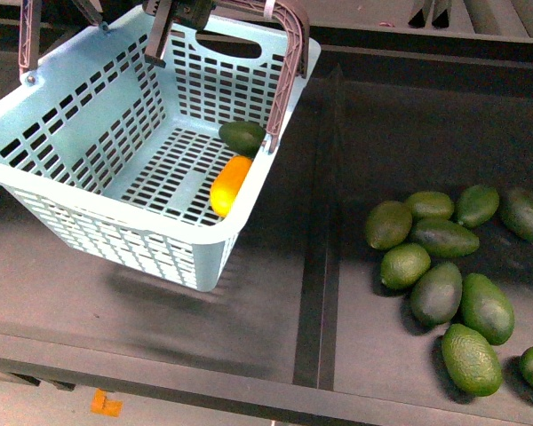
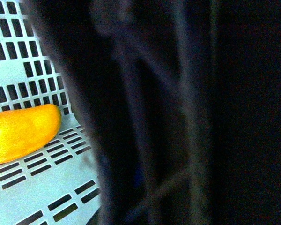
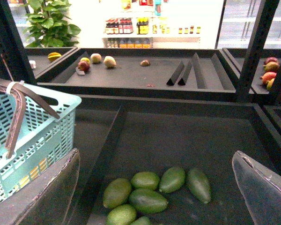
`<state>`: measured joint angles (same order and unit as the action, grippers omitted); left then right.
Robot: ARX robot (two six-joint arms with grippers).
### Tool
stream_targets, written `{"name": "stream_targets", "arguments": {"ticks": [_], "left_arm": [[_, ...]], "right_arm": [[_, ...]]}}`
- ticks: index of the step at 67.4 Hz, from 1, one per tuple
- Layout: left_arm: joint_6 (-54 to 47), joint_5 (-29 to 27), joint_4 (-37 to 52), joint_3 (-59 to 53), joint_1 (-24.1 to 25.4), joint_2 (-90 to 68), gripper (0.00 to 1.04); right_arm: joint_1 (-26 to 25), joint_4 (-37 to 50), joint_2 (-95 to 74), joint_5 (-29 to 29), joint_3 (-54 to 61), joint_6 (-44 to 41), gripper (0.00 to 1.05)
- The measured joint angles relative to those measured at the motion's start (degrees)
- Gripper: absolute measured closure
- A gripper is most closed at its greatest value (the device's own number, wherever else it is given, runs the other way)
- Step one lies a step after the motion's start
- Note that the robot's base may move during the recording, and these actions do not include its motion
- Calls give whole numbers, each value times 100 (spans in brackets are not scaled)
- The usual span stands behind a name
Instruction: Pick mango and avocado into basket
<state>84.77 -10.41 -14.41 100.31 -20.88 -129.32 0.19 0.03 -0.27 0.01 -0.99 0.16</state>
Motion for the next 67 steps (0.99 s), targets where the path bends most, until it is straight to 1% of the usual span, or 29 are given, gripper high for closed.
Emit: {"name": "stream_targets", "arguments": {"ticks": [21,35,44,49,55,59,60,63,65,67], "left_arm": [[9,573,-131,44,188,-302,92],[4,608,94,-192,275,-284,91],[66,457,302,-551,319,-120,67],[142,302,538,-905,400,107,49],[236,120,761,-1325,479,455,33],[341,-127,890,-1738,522,872,19],[356,-166,894,-1790,525,929,18],[463,-450,881,-2124,525,1303,8],[496,-595,815,-2288,522,1499,7],[544,-798,643,-2476,518,1753,9]], "right_arm": [[0,0,0,0,0,0,9],[0,0,0,0,0,0,9],[0,0,0,0,0,0,9],[0,0,0,0,0,0,9],[0,0,0,0,0,0,9],[0,0,0,0,0,0,9],[0,0,0,-2,0,0,9],[0,0,0,-2,0,0,9],[0,0,0,0,0,0,9],[0,0,0,0,0,0,9]]}}
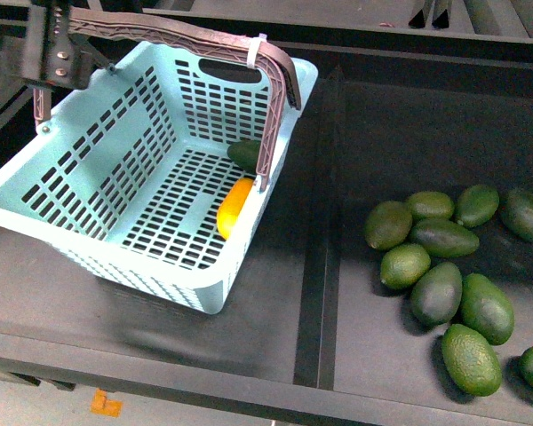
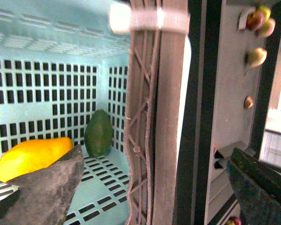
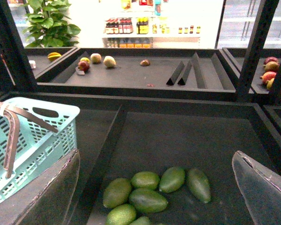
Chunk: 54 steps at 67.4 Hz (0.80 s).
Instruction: Pick mango and avocado into basket
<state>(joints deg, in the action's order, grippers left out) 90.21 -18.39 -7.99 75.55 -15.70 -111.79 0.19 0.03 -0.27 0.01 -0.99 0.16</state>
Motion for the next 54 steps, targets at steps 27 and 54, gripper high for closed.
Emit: {"name": "stream_targets", "arguments": {"ticks": [27,54], "left_arm": [[-6428,682,5895,-3825,345,1832,53],[-8913,1292,6577,-6214,1008,4035,103]], "right_arm": [[0,0,0,9,0,0,9],[0,0,0,7,0,0,9]]}}
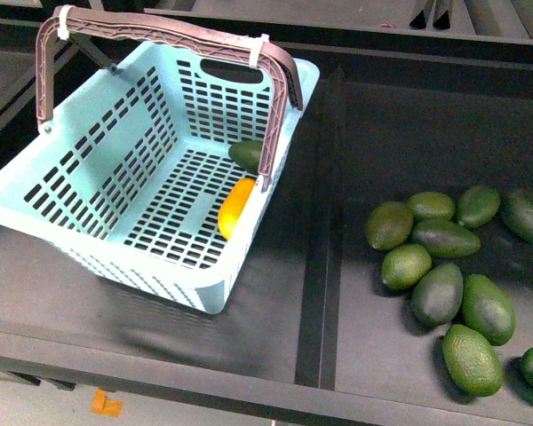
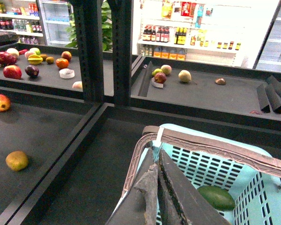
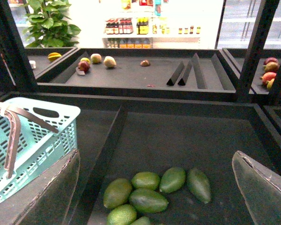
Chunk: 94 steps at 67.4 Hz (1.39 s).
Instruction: Pick mango and avocado into basket
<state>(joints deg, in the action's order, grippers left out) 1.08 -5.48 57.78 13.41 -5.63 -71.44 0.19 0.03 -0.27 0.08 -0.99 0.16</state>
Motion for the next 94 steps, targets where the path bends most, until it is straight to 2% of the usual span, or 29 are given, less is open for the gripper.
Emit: {"name": "stream_targets", "arguments": {"ticks": [7,10,13,18,53,91,94], "left_arm": [[-7,105,-195,-345,107,511,103],[-17,186,-22,-503,153,564,103],[-28,494,33,-688,380,656,103],[-28,507,-203,-876,531,990,103],[-44,544,-3187,-1255,538,4527,103],[-44,544,-4728,-1255,538,6098,103],[-44,542,-5198,-1255,538,6441,103]], "right_arm": [[0,0,0,0,0,0,9],[0,0,0,0,0,0,9],[0,0,0,-4,0,0,9],[0,0,0,-2,0,0,9],[0,0,0,-7,0,0,9],[0,0,0,-7,0,0,9],[0,0,0,-7,0,0,9]]}}
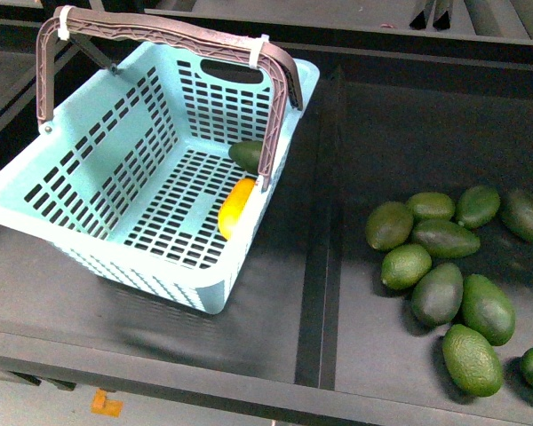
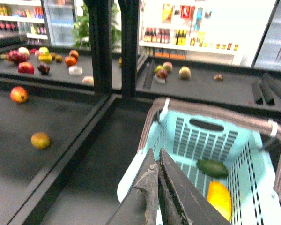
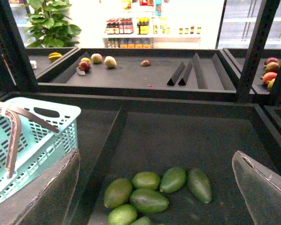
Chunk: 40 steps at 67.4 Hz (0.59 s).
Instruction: Pick mango and avocado into basket
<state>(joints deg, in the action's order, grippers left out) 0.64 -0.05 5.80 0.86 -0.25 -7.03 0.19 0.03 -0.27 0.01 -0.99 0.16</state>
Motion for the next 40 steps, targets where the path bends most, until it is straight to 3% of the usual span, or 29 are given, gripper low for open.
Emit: {"name": "stream_targets", "arguments": {"ticks": [4,35,40], "left_arm": [[0,2,-522,2,0,546,103],[2,0,-573,2,0,667,102],[0,0,-573,0,0,667,87]], "right_arm": [[0,0,0,2,0,0,9],[0,0,0,2,0,0,9],[0,0,0,2,0,0,9]]}}
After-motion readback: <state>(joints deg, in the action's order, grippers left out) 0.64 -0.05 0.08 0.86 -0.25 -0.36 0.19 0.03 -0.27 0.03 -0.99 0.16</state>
